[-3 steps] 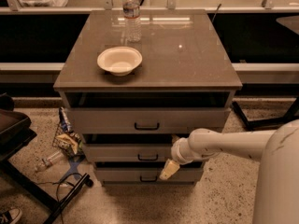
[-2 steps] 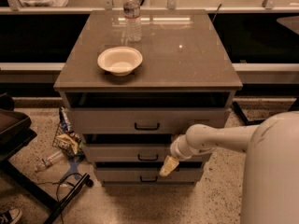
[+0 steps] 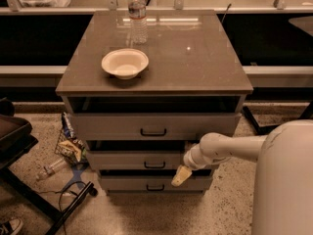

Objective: Open middle drawer

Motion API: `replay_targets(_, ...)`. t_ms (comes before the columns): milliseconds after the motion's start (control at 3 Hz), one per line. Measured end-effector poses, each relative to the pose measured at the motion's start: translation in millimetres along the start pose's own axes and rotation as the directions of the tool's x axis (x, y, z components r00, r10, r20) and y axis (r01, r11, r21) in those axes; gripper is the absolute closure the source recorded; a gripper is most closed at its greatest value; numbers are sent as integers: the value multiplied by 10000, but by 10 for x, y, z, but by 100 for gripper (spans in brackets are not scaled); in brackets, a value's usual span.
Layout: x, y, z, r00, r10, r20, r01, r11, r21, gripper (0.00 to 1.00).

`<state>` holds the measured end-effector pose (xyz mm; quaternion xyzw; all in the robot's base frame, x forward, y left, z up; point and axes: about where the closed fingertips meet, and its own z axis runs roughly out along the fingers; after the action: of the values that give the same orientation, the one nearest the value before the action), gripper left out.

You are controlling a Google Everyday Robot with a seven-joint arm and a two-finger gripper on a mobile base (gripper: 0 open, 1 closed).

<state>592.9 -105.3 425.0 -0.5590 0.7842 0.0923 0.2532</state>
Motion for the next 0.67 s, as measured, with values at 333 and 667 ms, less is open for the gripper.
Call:
replay_targets(333, 214, 75, 70, 9995, 314, 73, -314, 9995, -107, 23)
replay_targets(667, 189, 79, 77, 9996, 278, 70, -277, 9995, -126, 46)
